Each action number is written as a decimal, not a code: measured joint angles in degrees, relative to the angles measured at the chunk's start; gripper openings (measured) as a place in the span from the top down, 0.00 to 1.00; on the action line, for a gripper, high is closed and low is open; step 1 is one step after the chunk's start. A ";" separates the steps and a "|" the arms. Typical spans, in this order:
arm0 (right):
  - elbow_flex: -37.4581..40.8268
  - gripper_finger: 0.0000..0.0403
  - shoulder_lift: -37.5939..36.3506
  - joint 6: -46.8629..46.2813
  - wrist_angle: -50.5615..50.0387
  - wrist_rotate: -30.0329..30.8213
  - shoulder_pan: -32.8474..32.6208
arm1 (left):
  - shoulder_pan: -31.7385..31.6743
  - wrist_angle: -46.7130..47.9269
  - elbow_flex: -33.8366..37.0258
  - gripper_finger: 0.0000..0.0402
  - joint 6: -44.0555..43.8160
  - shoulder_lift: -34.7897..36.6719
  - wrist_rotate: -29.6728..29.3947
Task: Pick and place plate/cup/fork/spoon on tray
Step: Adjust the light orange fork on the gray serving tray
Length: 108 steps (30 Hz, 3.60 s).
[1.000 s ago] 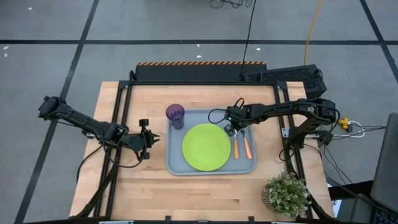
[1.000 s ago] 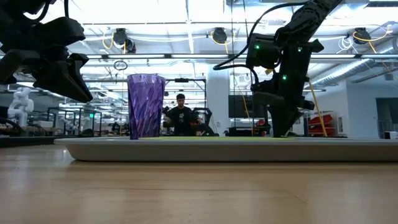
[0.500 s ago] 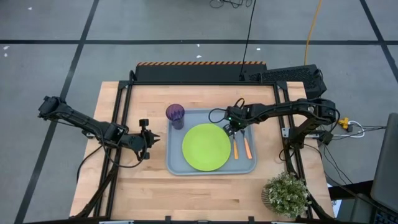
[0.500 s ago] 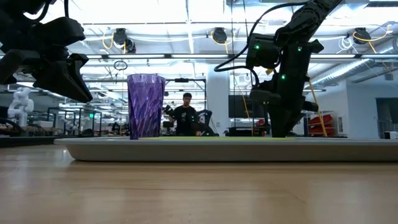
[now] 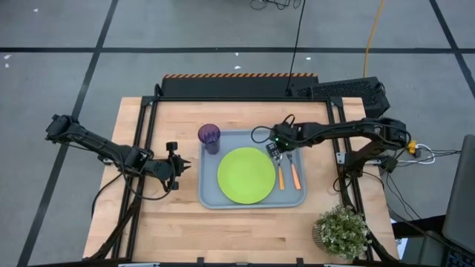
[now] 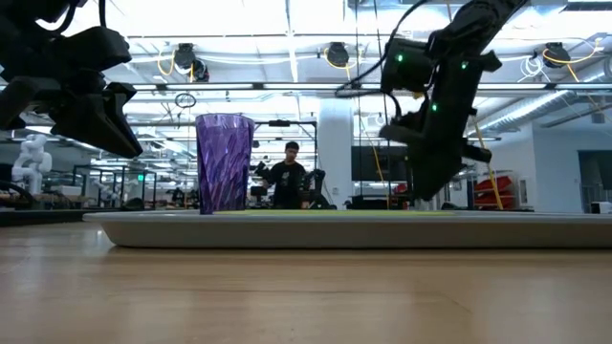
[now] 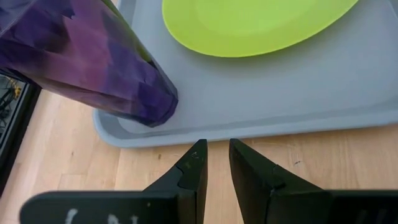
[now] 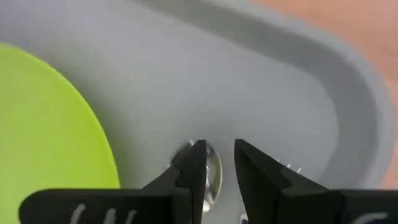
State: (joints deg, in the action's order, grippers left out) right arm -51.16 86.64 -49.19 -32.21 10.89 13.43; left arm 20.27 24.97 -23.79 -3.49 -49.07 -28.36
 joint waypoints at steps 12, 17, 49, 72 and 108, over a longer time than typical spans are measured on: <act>-0.09 0.81 -8.37 -6.38 -11.55 2.54 -2.87 | 0.02 -2.07 3.11 0.82 0.11 -0.05 0.02; -0.09 0.81 -8.38 -9.64 -12.20 2.47 -6.95 | 0.02 -2.80 3.50 0.82 -0.10 -0.05 0.00; -0.17 0.81 1.67 -23.15 -18.79 -8.02 -20.28 | 0.02 -5.85 3.50 0.82 1.29 0.06 0.33; -0.20 0.79 1.69 -26.23 -18.60 -9.64 -20.31 | 0.04 -5.01 3.50 0.82 0.17 0.06 1.92; 3.80 0.69 1.61 -37.36 -10.92 -13.80 -20.26 | 0.04 -4.15 3.48 0.82 -0.04 0.06 2.89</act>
State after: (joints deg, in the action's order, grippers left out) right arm -47.35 88.25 -86.54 -43.13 -2.91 -6.83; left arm 20.32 20.82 -20.32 -3.53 -49.01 -25.47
